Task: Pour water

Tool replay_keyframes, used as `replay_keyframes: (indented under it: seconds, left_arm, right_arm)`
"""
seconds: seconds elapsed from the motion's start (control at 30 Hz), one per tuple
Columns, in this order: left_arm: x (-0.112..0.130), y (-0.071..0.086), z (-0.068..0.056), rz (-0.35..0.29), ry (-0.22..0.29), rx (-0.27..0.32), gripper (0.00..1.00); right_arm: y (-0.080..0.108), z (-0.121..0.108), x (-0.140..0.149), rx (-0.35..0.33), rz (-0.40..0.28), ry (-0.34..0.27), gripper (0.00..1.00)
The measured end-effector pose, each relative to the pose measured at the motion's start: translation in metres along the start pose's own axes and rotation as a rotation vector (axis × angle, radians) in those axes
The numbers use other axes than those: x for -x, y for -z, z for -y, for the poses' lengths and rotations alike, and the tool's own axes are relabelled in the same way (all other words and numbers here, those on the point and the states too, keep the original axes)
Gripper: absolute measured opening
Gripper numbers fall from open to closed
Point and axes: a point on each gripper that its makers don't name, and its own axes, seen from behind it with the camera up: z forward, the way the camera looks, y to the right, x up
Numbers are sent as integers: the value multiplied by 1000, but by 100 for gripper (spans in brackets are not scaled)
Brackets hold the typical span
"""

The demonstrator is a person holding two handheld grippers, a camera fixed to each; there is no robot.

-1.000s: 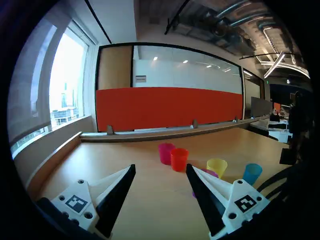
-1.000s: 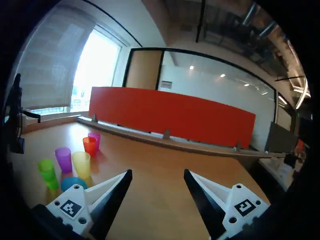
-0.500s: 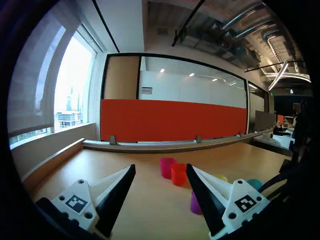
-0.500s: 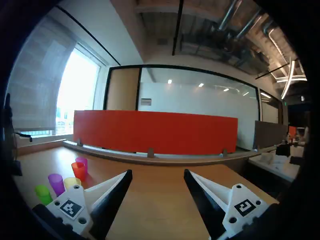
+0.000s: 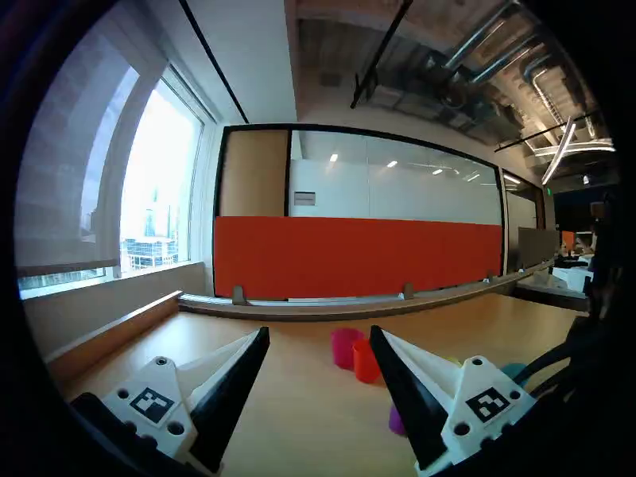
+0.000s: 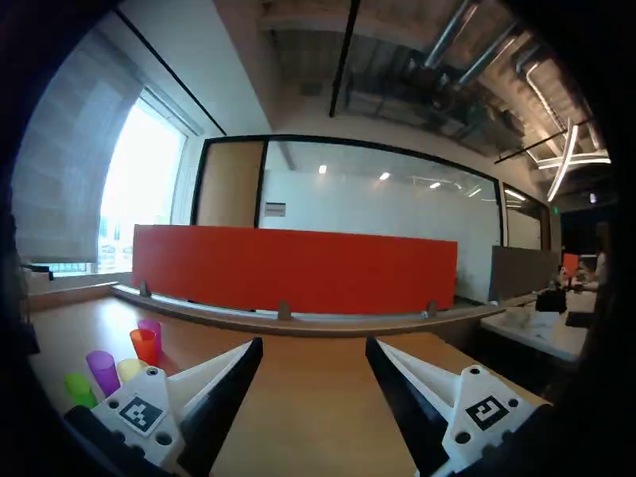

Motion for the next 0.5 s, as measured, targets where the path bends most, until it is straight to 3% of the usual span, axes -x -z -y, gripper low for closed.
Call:
replay_keyframes:
  seconds: [0.5]
  left_arm:
    - [-19, 1, 9, -63, -2, -45, 93]
  right_arm:
    - [0, 2, -7, 11, -3, 3, 100]
